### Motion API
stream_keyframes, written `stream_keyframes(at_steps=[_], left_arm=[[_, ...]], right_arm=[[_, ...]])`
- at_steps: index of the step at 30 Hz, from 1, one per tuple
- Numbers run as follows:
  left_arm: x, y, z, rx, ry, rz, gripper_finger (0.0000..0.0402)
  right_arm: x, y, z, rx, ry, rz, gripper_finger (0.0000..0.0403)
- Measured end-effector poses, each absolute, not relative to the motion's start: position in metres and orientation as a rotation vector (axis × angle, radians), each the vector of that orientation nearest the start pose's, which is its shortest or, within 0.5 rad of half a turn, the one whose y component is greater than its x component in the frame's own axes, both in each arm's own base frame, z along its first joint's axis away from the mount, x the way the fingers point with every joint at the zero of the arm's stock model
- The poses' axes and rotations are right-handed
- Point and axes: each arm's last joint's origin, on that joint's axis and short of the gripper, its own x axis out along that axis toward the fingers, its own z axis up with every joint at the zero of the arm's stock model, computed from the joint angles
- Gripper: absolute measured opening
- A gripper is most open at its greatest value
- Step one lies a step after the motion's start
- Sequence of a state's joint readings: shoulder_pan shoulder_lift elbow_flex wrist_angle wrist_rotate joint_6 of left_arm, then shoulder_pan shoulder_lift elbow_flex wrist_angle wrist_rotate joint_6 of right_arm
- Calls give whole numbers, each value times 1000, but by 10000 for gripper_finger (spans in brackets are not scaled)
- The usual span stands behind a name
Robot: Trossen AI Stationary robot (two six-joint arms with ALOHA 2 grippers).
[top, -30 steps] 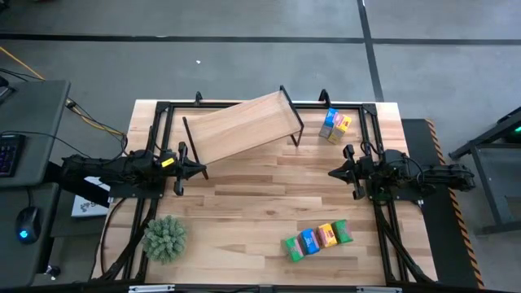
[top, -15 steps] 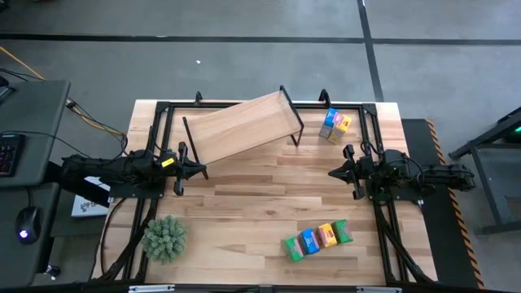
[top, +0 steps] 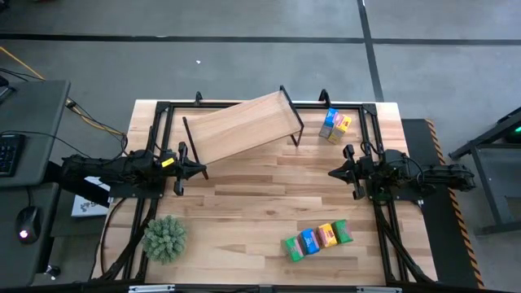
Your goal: Stack cereal on shelf
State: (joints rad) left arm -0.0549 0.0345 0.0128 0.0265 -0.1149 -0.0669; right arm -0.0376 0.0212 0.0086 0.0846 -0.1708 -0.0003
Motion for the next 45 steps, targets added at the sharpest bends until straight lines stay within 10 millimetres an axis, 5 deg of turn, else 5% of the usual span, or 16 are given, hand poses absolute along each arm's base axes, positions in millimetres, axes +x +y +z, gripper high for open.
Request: stream_keyframes(at_steps=[15, 19, 33, 39, 45], left_arm=[[99, -2, 168, -68, -6, 60, 3], [99, -2, 168, -67, -6, 59, 3], [99, -2, 168, -67, -6, 60, 3], [99, -2, 168, -67, -6, 59, 3], [99, -2, 168, -67, -6, 60, 3]], right_arm=[[98, 0, 173, -14, -73, 107, 0], [98, 0, 174, 114, -81, 82, 0], [85, -6, 227, 8, -659, -147, 0], [115, -19, 243, 116, -400, -538, 14], [153, -42, 279, 47, 58, -946, 85]])
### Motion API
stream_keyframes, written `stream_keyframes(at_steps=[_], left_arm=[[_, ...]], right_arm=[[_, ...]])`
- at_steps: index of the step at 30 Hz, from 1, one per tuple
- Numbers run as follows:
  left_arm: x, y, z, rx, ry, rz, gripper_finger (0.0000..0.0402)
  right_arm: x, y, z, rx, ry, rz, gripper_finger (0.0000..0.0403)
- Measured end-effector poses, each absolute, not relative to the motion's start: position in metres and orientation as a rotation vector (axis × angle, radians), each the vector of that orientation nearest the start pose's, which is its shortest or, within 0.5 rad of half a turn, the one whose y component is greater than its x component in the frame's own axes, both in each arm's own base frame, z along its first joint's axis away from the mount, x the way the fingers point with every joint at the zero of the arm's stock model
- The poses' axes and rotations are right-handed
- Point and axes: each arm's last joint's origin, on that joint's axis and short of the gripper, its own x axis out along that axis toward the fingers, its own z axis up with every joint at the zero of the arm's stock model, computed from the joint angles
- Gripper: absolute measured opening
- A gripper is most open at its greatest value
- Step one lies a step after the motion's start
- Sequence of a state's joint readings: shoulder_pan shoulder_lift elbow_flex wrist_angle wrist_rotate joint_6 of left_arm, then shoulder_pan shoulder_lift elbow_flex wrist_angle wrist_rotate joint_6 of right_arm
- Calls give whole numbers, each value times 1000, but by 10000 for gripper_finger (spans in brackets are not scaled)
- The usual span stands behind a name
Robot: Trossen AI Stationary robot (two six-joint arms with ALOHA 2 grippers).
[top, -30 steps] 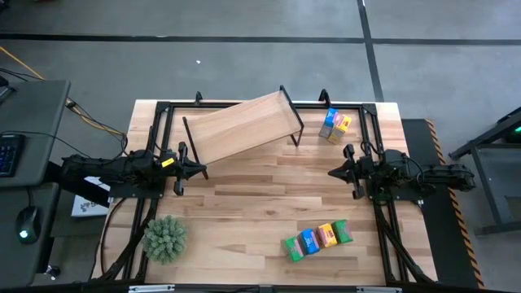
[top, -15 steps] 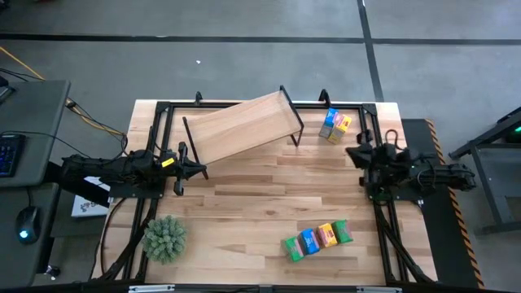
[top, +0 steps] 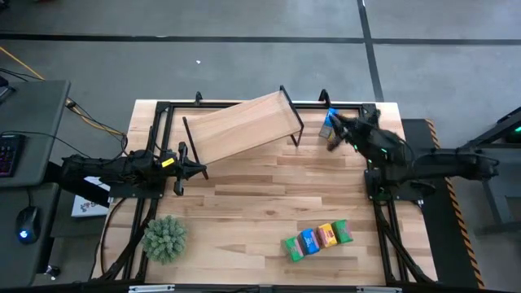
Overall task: Stack cereal on shelf
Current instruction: Put the top yellow cereal box on the shelf
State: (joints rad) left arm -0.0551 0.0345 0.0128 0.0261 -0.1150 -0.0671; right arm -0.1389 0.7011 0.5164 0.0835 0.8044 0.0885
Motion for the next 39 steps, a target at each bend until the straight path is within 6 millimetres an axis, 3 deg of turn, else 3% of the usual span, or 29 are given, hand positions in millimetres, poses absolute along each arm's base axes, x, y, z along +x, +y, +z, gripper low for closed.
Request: stream_keyframes(at_steps=[6, 13, 19, 31, 39], left_arm=[[99, -2, 168, -67, -6, 60, 3], [99, -2, 168, -67, -6, 60, 3], [99, -2, 168, -68, -6, 60, 3], [99, -2, 168, -68, -6, 60, 3], [99, -2, 168, -67, -6, 60, 3]], right_arm=[[169, -72, 294, 211, 381, -1244, 190], [168, -93, 289, 443, 611, -1481, 276], [165, -110, 265, 577, 704, -1555, 285], [160, -130, 246, 755, 570, -1589, 286], [155, -134, 230, 826, 574, -1582, 286]])
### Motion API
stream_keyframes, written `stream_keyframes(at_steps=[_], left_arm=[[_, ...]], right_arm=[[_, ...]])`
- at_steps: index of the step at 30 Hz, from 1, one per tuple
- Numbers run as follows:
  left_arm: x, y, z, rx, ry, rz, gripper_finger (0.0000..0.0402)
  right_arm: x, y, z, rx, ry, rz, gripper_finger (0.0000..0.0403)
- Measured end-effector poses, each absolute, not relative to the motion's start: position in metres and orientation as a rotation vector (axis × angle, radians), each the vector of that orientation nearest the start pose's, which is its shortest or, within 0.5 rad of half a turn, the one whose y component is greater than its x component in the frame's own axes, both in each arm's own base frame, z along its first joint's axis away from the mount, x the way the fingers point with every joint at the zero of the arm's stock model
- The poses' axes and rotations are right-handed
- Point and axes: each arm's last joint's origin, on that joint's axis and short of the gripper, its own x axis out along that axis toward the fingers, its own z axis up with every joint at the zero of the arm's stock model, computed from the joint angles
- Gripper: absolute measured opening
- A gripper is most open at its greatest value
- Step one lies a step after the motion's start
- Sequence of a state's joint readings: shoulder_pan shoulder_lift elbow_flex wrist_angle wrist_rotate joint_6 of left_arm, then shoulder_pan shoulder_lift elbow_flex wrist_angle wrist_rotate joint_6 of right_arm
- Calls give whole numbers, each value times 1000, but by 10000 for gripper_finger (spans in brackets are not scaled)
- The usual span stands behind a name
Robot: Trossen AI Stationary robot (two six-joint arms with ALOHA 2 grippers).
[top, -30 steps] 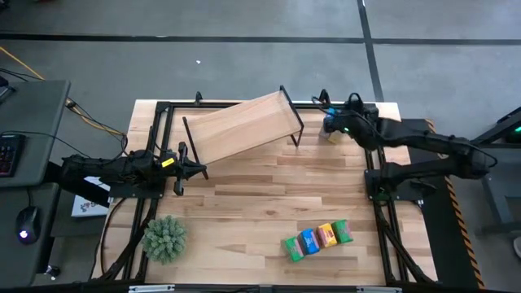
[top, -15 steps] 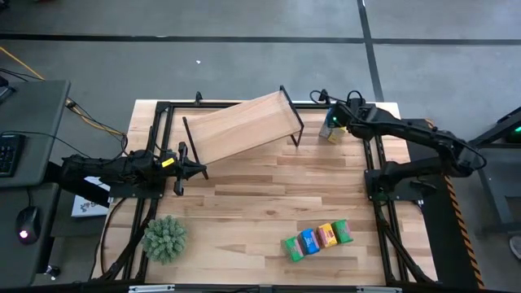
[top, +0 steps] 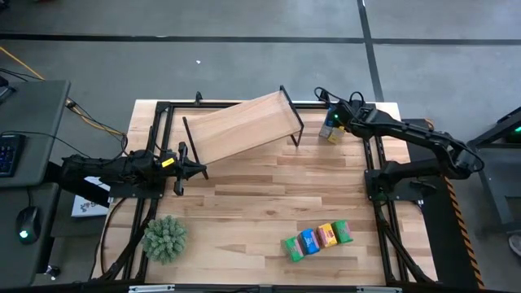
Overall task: Stack cereal on shelf
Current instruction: Put the top yellow cereal box on the shelf
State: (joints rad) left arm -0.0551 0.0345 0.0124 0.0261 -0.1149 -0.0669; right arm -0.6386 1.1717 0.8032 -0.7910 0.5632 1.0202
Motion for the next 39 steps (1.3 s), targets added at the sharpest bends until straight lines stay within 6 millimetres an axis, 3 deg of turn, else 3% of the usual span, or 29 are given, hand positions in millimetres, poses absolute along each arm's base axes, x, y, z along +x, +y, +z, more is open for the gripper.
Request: stream_keyframes(at_steps=[23, 39], left_arm=[[99, -2, 168, -67, -6, 60, 3], [99, -2, 168, -67, -6, 60, 3]], right_arm=[[157, -139, 230, 850, 501, -1607, 286], [167, -154, 203, 834, 609, -1681, 278]])
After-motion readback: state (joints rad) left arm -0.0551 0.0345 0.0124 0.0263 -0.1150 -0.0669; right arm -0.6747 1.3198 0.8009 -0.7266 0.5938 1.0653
